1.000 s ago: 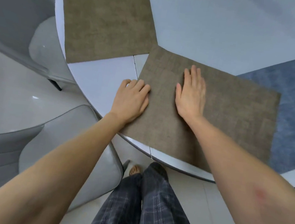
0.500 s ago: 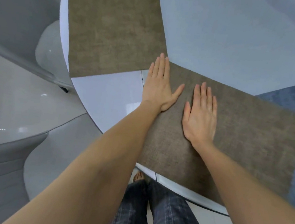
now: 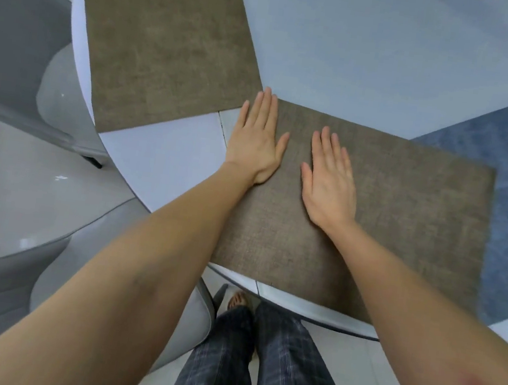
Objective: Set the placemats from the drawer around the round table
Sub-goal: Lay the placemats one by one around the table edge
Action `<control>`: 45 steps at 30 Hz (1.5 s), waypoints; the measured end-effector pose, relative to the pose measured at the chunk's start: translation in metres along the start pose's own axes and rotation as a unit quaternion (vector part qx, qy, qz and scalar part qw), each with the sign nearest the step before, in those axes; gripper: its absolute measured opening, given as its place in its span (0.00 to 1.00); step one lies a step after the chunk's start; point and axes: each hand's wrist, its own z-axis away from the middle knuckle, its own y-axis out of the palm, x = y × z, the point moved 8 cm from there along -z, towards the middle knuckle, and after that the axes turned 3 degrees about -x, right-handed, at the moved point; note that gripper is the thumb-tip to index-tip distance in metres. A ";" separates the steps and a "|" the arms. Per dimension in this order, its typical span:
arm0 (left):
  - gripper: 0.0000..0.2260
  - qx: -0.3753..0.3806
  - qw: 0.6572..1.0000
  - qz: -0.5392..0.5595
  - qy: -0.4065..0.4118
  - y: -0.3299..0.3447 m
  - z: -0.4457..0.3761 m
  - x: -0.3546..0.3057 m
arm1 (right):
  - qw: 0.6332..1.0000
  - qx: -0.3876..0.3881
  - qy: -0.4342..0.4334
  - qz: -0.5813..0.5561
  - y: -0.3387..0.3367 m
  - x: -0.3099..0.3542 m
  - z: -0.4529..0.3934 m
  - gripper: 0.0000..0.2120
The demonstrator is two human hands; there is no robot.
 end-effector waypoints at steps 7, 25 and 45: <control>0.27 0.029 0.998 0.011 0.059 -0.010 0.008 -0.066 | 0.998 -0.011 0.064 -0.001 -0.011 -0.039 0.057 0.26; 0.29 0.077 0.989 0.010 0.126 0.017 0.031 -0.211 | 0.994 0.011 0.102 0.027 -0.058 -0.190 0.041 0.28; 0.28 0.064 0.998 0.017 -0.020 0.029 0.037 -0.244 | 0.993 0.028 0.109 0.046 -0.061 -0.260 0.122 0.28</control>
